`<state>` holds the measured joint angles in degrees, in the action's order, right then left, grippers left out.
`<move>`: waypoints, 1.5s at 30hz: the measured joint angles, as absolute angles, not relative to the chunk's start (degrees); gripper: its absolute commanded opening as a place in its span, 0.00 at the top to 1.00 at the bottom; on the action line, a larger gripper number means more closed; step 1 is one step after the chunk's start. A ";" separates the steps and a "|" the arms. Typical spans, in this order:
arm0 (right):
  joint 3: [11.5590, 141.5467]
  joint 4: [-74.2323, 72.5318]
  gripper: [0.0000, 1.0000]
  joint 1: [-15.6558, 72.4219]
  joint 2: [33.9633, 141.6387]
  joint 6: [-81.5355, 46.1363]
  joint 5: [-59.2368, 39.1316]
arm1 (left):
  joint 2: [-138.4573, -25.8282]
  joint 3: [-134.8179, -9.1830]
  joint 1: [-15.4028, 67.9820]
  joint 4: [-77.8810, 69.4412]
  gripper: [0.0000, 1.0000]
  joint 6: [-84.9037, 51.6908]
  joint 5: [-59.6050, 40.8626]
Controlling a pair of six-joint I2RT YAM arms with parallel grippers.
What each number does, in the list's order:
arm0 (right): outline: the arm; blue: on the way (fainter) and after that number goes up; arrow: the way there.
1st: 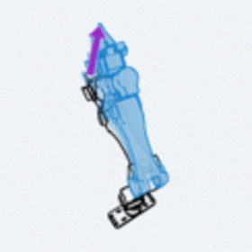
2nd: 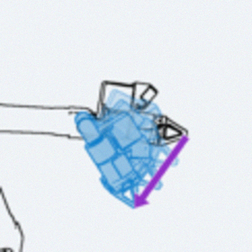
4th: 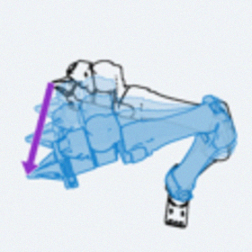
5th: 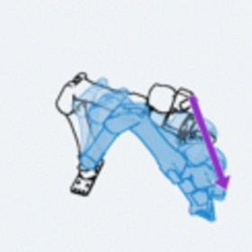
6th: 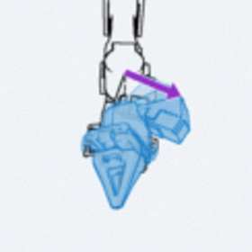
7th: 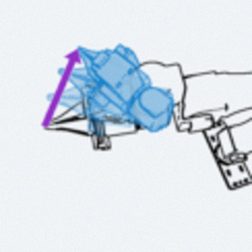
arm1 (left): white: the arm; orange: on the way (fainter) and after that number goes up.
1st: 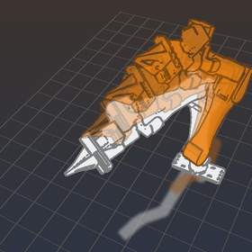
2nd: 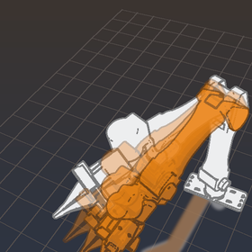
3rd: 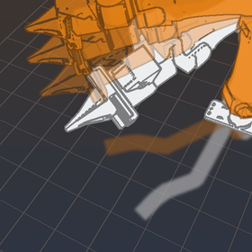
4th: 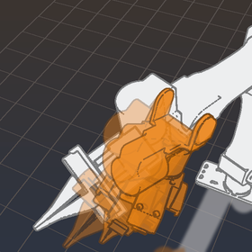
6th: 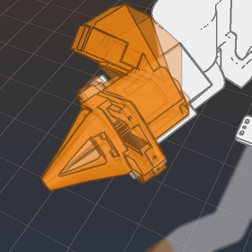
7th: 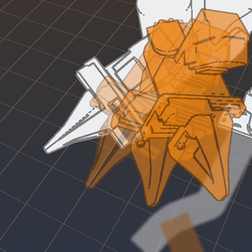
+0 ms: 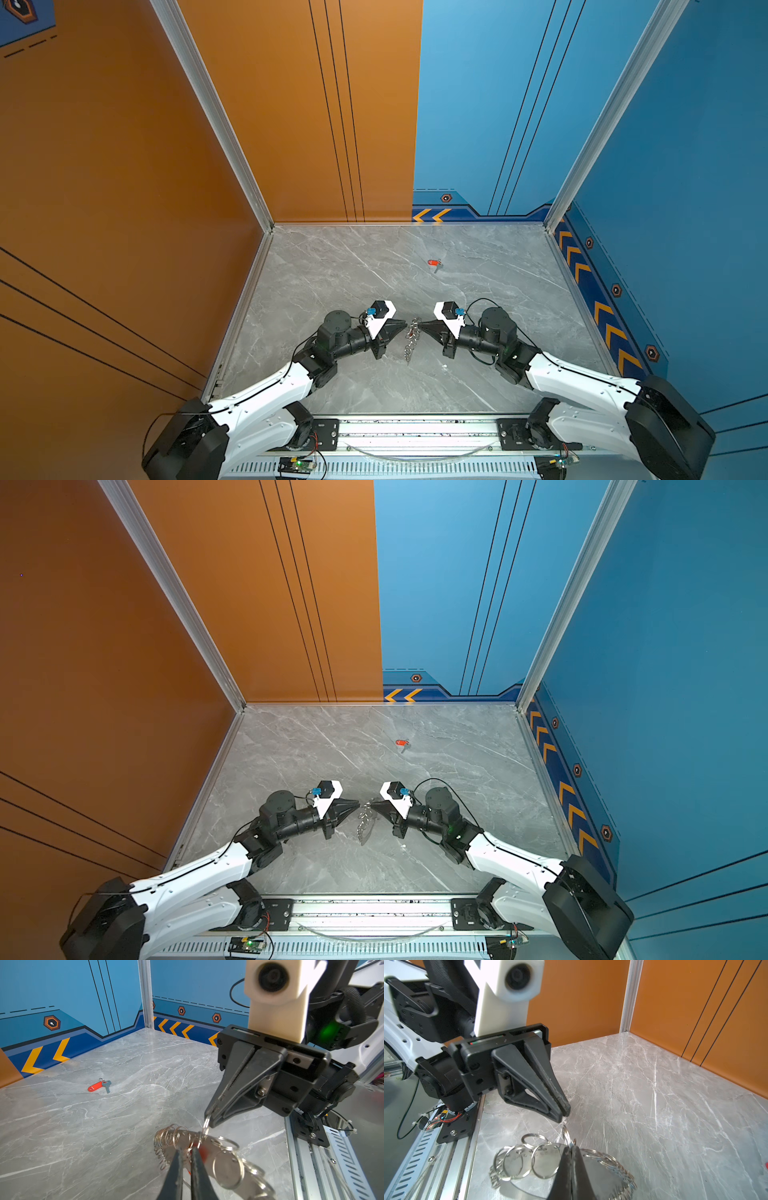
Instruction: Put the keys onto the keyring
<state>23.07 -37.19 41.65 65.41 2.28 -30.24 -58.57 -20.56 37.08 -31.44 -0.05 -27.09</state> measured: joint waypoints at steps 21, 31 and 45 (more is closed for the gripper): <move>20.71 -51.13 1.00 40.86 71.48 -3.90 -33.01 | -55.29 -19.44 37.04 -32.18 0.70 -0.25 -29.43; 20.69 -51.05 1.00 40.86 71.35 -3.86 -33.50 | -56.40 -19.16 37.63 -32.86 0.66 -0.34 -27.94; 20.60 -54.63 1.00 41.39 72.20 -4.40 -34.50 | -58.00 -19.18 37.91 -33.04 0.85 -0.54 -29.21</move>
